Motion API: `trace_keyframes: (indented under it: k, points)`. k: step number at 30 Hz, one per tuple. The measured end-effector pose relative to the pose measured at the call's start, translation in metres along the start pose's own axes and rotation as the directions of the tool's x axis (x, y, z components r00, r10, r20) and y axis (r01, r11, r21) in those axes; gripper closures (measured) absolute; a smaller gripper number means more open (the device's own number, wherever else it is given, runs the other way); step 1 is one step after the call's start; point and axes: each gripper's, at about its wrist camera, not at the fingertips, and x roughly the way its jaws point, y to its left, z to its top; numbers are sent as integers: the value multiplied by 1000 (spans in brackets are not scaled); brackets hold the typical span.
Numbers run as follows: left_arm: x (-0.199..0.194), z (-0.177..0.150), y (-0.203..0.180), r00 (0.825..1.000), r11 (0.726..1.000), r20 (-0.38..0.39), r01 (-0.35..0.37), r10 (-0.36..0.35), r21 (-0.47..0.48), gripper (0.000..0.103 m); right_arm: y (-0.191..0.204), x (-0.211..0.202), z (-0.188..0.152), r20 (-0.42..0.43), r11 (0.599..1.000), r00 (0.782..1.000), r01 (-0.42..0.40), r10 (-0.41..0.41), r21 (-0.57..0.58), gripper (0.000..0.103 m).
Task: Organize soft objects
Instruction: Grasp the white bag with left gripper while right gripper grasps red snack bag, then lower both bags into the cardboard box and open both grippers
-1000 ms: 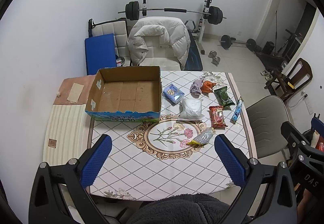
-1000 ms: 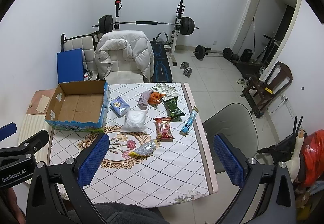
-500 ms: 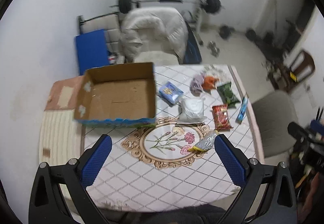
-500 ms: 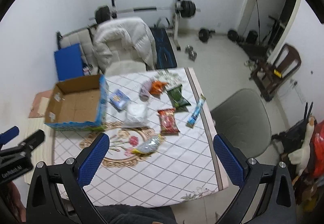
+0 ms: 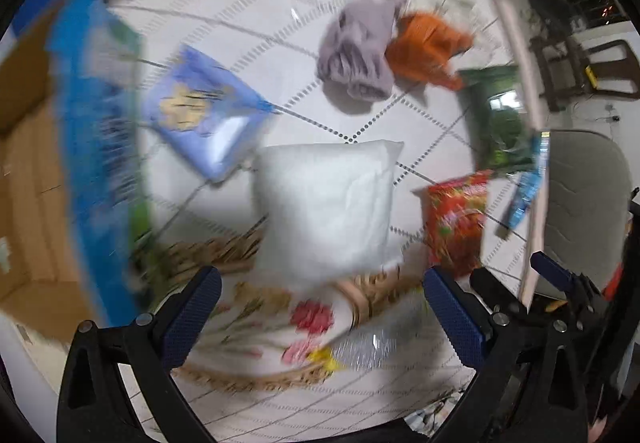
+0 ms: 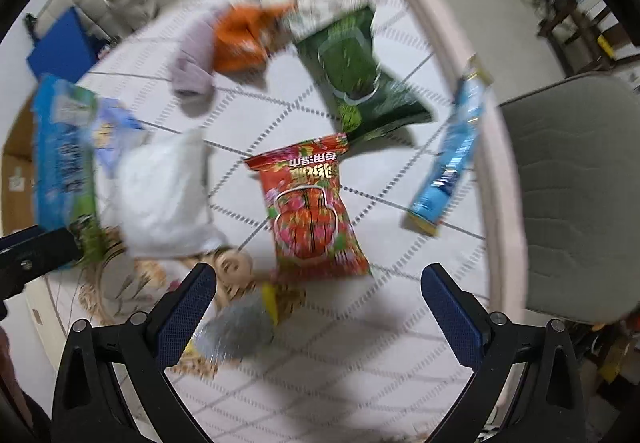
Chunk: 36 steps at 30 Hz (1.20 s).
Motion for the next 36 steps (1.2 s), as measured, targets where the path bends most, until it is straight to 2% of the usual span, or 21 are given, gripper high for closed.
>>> trace_keyframes:
  k: [5,7,9,10,11,12,13,14,16,21,25,29,30,32,36]
  points:
    - [51,22,-12,993,998,-100,-51,54,40,0,2,46,18,-49,1000,999,0,0,-11,0]
    - [65,25,-13,991,997,-114,-63,68,45,1,3,64,23,-73,1000,997,0,-1,-14,0]
    - [72,24,-11,989,996,-114,-86,89,30,22,3,82,27,-93,1000,996,-3,3,-6,0]
    - [72,22,-11,991,996,-104,-85,87,22,23,3,91,28,-109,1000,994,2,-2,-2,7]
    - [70,19,-12,991,996,-97,-92,94,19,28,5,99,30,-126,1000,992,8,-7,1,19]
    - [65,14,-13,991,995,-87,-98,99,19,33,5,108,29,-152,1000,988,15,-14,7,21]
    - [60,10,-14,992,995,-79,-99,99,13,35,8,109,28,-137,999,990,33,-33,-5,32]
    - [52,5,-13,993,995,-65,-101,101,3,35,12,110,27,-138,1000,990,26,-28,-14,49]
    - [26,-6,-11,995,995,-18,-103,103,-8,35,16,107,23,-139,999,990,29,-30,-14,52]
    - [-64,-44,14,990,997,121,-68,71,-30,35,52,61,4,-59,996,996,-74,71,-56,53]
    - [-144,-67,75,973,994,211,-78,92,-73,34,114,12,-18,10,973,983,-182,186,-145,53]
    - [-185,-73,151,963,985,229,-115,143,-131,34,189,-26,-25,11,936,958,-279,288,-214,53]
    - [-181,-67,167,963,983,224,-119,149,-141,34,205,-40,-32,4,932,955,-289,297,-220,53]
    - [-177,-72,210,965,977,202,-133,165,-165,34,251,-40,-32,-3,930,956,-287,294,-229,53]
    - [-145,-70,281,982,970,110,-127,152,-207,34,340,-7,-26,-67,931,954,-301,293,-204,53]
